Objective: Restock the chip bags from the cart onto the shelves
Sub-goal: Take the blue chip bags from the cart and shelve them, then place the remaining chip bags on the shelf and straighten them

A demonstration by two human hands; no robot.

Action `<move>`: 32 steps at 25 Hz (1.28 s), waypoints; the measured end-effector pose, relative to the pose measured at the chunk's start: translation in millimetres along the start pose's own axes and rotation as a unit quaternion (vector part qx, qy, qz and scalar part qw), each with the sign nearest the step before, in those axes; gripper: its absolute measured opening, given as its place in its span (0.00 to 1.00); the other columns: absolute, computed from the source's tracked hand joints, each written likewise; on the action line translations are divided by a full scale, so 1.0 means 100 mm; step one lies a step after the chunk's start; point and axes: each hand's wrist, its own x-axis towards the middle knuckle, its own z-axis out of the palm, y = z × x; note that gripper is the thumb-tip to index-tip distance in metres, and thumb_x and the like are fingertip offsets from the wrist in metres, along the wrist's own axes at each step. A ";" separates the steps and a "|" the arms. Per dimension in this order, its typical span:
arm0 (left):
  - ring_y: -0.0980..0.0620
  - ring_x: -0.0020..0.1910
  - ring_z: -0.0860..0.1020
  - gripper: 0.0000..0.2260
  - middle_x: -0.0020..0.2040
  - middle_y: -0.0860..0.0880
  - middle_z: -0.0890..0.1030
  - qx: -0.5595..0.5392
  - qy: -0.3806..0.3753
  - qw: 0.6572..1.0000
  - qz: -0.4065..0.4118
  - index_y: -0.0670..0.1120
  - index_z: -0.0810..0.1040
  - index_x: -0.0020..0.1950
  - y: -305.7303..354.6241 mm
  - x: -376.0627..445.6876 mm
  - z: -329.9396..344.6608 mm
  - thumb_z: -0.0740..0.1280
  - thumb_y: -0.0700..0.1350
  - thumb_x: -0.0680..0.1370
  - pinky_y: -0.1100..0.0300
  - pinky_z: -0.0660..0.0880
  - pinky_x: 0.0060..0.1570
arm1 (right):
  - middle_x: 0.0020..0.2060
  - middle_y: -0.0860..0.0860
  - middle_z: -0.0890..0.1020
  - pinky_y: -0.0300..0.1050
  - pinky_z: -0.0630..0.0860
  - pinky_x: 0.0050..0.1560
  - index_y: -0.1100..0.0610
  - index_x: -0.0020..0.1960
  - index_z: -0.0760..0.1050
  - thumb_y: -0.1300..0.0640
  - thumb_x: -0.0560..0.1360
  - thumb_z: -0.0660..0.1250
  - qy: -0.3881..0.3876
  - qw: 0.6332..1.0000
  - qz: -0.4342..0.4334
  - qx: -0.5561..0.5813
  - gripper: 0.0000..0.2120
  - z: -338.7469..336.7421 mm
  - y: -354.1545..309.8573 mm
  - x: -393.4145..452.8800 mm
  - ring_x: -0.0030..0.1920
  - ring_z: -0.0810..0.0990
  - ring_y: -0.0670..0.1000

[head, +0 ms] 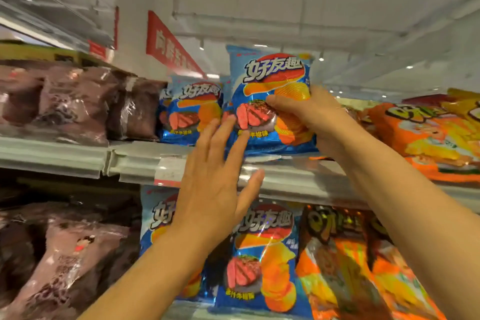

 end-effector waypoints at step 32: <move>0.38 0.75 0.66 0.24 0.71 0.38 0.72 -0.260 -0.077 0.948 0.166 0.40 0.76 0.70 2.12 -0.26 0.33 0.62 0.52 0.78 0.41 0.64 0.70 | 0.69 0.50 0.70 0.46 0.65 0.73 0.50 0.77 0.63 0.44 0.77 0.68 0.191 0.906 -0.128 -0.354 0.32 -1.76 0.47 -1.82 0.73 0.66 0.47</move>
